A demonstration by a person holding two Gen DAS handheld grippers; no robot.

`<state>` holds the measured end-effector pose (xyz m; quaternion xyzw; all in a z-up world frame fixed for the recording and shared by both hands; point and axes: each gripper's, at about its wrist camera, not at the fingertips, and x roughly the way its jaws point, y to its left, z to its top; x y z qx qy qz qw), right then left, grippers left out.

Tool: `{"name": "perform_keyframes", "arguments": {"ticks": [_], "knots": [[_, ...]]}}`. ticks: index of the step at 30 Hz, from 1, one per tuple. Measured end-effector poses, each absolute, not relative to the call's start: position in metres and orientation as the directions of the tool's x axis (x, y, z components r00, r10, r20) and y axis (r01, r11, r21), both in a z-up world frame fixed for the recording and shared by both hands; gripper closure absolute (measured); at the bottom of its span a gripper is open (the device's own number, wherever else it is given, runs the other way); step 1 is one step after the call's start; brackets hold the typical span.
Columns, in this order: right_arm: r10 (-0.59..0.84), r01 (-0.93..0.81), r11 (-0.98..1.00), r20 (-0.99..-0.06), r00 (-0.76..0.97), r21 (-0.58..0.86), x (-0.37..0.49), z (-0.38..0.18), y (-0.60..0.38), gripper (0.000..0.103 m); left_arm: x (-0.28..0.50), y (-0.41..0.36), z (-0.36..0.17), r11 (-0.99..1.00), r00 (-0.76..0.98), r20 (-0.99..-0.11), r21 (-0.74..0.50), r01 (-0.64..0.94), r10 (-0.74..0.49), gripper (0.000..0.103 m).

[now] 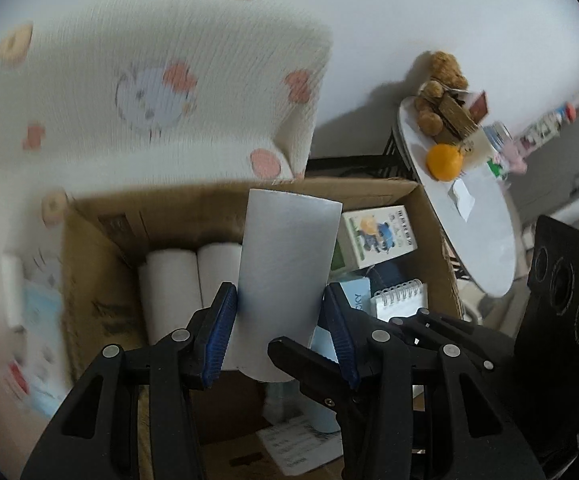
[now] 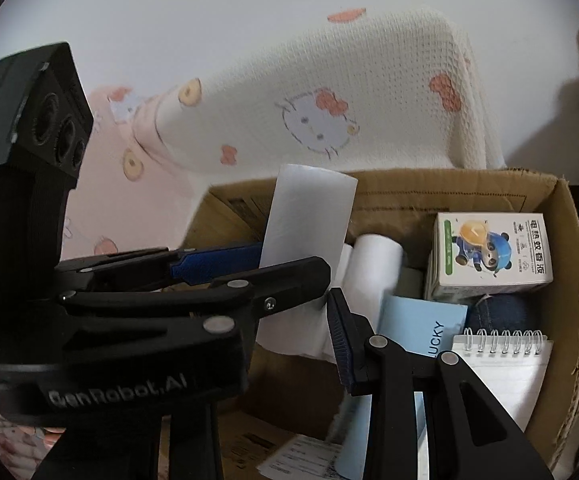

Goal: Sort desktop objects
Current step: 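Carry the held white rolls over the cardboard box with both grippers and lower them, then open both grippers to release the white rolls among the rolls in the box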

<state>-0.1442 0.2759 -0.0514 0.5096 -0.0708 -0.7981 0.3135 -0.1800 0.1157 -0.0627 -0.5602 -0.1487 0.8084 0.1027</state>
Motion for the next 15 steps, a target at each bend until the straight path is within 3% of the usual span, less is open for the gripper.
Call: {"name": "perform_keyframes", "arguments": {"ticks": [15], "knots": [[-0.497, 0.466, -0.809, -0.84, -0.219, 0.357, -0.16, -0.064, 0.264, 0.071, -0.187, 0.105, -0.099, -0.88, -0.253, -0.876, -0.453, 0.143, 0.41, 0.056]]}}
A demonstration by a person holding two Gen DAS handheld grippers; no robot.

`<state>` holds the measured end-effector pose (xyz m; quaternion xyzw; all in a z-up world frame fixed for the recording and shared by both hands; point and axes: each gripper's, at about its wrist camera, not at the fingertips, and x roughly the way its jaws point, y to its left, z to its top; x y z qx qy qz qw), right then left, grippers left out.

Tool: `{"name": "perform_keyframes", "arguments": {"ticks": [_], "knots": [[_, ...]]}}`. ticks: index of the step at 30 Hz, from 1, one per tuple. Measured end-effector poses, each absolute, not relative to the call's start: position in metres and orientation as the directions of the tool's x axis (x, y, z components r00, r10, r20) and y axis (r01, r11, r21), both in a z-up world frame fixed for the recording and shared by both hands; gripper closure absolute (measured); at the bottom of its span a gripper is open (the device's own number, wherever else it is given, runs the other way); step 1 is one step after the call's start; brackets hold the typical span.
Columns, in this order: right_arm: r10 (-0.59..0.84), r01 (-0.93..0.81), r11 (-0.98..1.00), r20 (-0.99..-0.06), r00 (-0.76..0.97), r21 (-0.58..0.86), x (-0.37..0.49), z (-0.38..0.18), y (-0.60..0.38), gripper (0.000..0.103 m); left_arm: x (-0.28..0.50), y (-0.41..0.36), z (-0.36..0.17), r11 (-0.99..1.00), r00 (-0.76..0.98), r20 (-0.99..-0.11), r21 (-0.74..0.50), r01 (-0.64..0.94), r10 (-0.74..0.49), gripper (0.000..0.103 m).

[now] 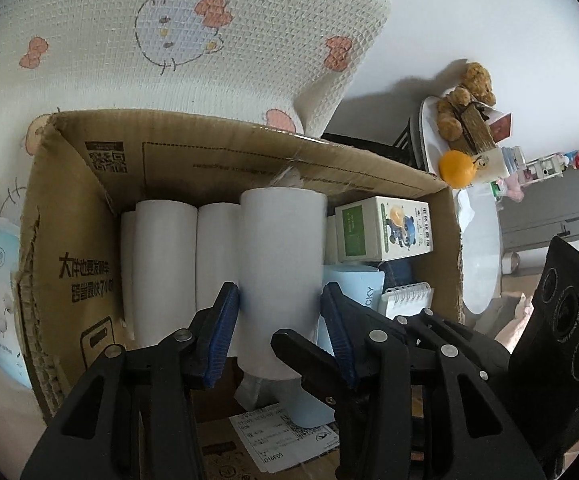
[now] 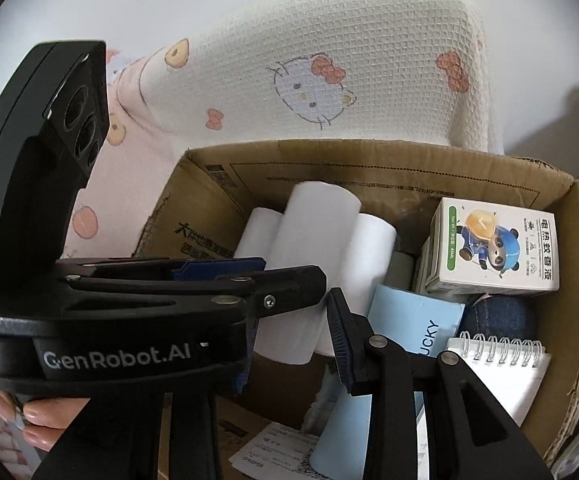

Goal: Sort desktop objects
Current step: 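Open both grippers to release the white rolls among the rolls in the box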

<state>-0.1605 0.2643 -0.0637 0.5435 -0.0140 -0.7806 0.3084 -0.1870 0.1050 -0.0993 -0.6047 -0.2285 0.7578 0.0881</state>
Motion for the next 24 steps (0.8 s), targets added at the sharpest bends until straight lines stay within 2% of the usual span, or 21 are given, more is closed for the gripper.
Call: {"name": "perform_keyframes", "arguments": {"ticks": [12, 21, 23, 24], "knots": [[-0.503, 0.461, -0.804, -0.842, -0.192, 0.375, -0.164, -0.064, 0.267, 0.071, -0.184, 0.108, -0.093, -0.885, -0.286, -0.873, -0.445, 0.137, 0.395, 0.057], [-0.485, 0.517, -0.803, -0.829, -0.279, 0.296, -0.141, -0.033, 0.259, 0.071, -0.166, 0.107, -0.06, -0.916, -0.388, -0.854, -0.397, 0.057, 0.346, 0.057], [-0.472, 0.521, -0.808, -0.831, -0.293, 0.275, -0.137, -0.026, 0.257, 0.071, -0.161, 0.1, -0.055, -0.926, -0.401, -0.859, -0.372, 0.061, 0.318, 0.063], [-0.466, 0.525, -0.809, -0.832, -0.303, 0.262, -0.135, -0.023, 0.254, 0.071, -0.159, 0.096, -0.054, -0.933, -0.4, -0.866, -0.355, 0.065, 0.301, 0.074]]}}
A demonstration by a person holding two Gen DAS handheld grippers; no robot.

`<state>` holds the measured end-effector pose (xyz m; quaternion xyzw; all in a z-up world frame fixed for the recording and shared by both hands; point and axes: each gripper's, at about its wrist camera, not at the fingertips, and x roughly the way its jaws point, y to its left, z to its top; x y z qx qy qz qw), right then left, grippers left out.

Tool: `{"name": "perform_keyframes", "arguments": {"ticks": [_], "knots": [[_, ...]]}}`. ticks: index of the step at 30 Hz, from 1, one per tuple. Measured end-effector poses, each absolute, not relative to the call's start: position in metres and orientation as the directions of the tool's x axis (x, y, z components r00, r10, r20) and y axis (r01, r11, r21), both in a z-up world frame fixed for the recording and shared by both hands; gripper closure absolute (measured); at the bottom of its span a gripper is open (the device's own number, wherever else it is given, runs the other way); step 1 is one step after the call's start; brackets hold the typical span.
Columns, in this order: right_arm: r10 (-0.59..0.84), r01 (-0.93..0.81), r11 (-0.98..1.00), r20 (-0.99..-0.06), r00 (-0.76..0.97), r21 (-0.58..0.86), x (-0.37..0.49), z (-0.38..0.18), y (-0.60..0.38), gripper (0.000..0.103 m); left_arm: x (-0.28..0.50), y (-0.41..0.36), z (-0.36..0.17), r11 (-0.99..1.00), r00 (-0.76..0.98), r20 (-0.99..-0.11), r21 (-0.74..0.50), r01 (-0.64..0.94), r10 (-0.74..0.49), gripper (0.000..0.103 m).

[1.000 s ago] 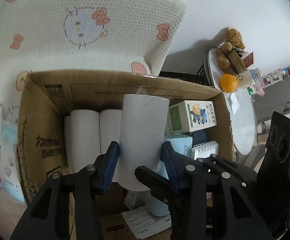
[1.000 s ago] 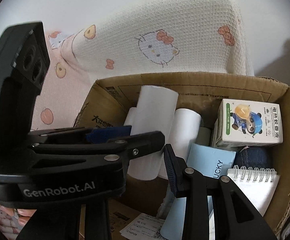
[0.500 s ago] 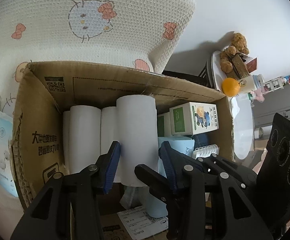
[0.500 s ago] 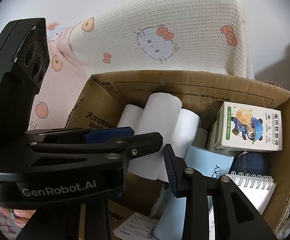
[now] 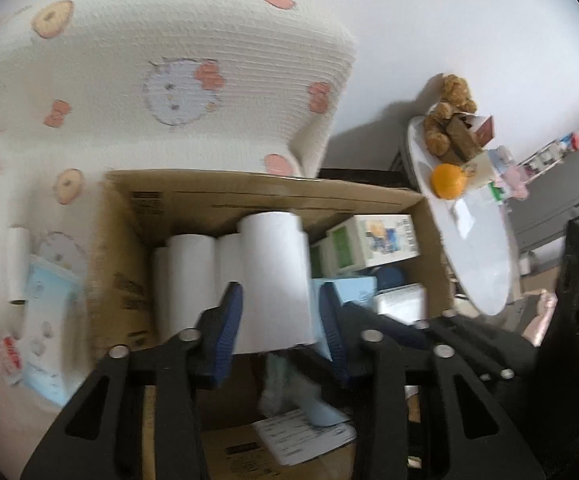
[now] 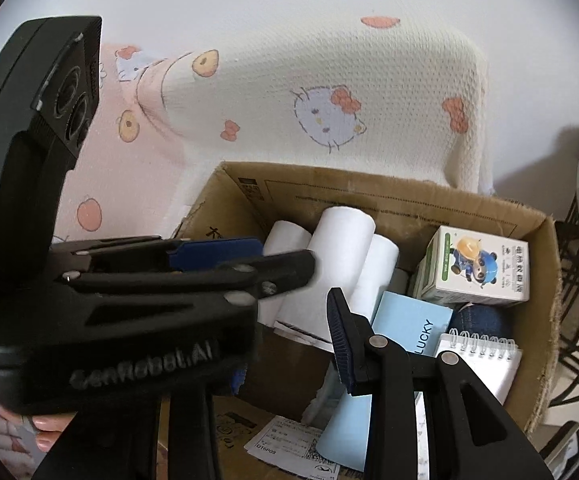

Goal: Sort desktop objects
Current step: 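Open both grippers to release the white rolls among the rolls in the box, then move both open grippers back to the white rolls on the blanket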

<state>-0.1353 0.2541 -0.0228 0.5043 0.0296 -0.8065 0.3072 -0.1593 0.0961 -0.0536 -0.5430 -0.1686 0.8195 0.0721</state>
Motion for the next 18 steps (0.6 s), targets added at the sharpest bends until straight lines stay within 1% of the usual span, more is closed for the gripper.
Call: {"name": "perform_keyframes", "arguments": {"ticks": [1, 3, 4, 9, 14, 16, 18], "knots": [[-0.463, 0.528, -0.81, -0.832, -0.307, 0.256, -0.134, -0.021, 0.253, 0.071, -0.158, 0.092, -0.053, -0.935, -0.401, -0.867, -0.349, 0.065, 0.296, 0.085], [-0.465, 0.526, -0.809, -0.832, -0.302, 0.261, -0.13, -0.019, 0.25, 0.071, -0.154, 0.082, -0.05, -0.939, -0.407, -0.868, -0.337, 0.063, 0.285, 0.092], [-0.467, 0.524, -0.809, -0.832, -0.299, 0.266, -0.128, -0.018, 0.249, 0.071, -0.151, 0.076, -0.048, -0.942, -0.415, -0.868, -0.328, 0.064, 0.274, 0.092], [-0.482, 0.547, -0.794, -0.822, -0.304, 0.264, -0.115, -0.01, 0.234, 0.071, -0.129, 0.039, -0.029, -0.921, -0.507, -0.805, -0.386, 0.053, 0.308, 0.092], [-0.509, 0.596, -0.757, -0.815, -0.277, 0.27, -0.108, -0.001, 0.202, 0.071, -0.106, 0.001, -0.017, -0.919, -0.587, -0.765, -0.385, 0.086, 0.265, 0.092], [-0.521, 0.616, -0.739, -0.811, -0.267, 0.272, -0.105, 0.004, 0.186, 0.071, -0.095, -0.014, -0.015, -0.924, -0.619, -0.75, -0.369, 0.098, 0.234, 0.092], [-0.536, 0.632, -0.724, -0.802, -0.263, 0.277, -0.1, 0.011, 0.17, 0.071, -0.083, -0.03, -0.013, -0.931, -0.654, -0.735, -0.34, 0.132, 0.175, 0.092]]}}
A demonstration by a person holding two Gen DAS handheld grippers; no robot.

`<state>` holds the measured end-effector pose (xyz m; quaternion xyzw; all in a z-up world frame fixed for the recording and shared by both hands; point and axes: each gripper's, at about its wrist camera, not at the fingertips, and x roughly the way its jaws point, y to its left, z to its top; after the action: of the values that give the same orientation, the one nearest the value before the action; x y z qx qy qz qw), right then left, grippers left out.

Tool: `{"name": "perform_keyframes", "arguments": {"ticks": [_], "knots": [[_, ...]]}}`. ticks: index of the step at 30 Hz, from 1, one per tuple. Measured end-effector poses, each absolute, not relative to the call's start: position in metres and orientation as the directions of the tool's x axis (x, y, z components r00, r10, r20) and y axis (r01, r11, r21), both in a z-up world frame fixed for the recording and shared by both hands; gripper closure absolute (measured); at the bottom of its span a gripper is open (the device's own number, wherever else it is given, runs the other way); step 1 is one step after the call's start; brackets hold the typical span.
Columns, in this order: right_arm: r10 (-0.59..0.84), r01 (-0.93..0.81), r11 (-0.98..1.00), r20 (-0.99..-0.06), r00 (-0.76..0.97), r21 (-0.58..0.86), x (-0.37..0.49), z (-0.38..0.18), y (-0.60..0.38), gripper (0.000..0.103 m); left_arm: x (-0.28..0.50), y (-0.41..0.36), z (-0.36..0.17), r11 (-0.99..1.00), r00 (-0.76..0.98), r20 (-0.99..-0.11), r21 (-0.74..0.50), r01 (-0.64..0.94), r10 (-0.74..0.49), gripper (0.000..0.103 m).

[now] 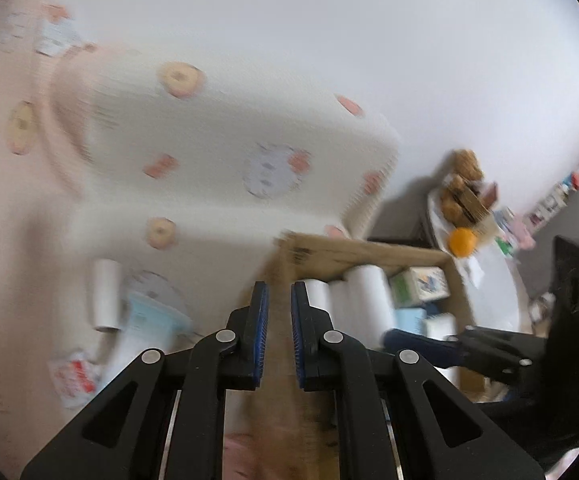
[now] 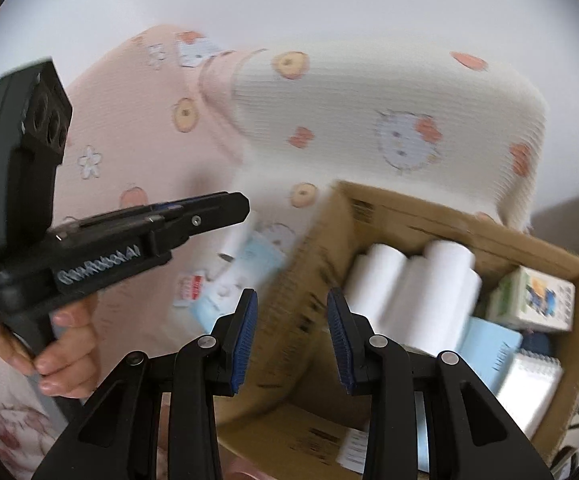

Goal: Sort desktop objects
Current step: 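Move both open grippers back to the white rolls on the blanket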

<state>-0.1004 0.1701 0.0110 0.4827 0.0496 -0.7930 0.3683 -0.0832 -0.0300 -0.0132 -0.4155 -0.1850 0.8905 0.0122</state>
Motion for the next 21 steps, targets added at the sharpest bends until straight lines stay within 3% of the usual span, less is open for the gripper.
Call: {"name": "perform_keyframes", "arguments": {"ticks": [2, 6, 10, 21], "knots": [[-0.549, 0.641, -0.713, -0.795, -0.257, 0.285, -0.096, 0.017, 0.155, 0.071, -0.068, -0.054, -0.012, -0.916, -0.701, -0.707, -0.339, 0.216, 0.096, 0.092], [-0.583, 0.662, -0.682, -0.778, -0.235, 0.311, -0.087, 0.029, 0.129, 0.071, -0.044, -0.11, -0.009, -0.852, -0.751, -0.658, -0.424, 0.308, 0.056, 0.092], [-0.598, 0.681, -0.66, -0.771, -0.219, 0.318, -0.082, 0.037, 0.102, 0.071, -0.026, -0.147, -0.005, -0.827, -0.774, -0.633, -0.427, 0.364, -0.014, 0.092], [-0.635, 0.65, -0.682, -0.712, -0.301, 0.334, -0.068, 0.033, 0.04, 0.071, 0.006, -0.206, -0.013, -0.753, -0.814, -0.58, -0.55, 0.361, 0.033, 0.092]]}}
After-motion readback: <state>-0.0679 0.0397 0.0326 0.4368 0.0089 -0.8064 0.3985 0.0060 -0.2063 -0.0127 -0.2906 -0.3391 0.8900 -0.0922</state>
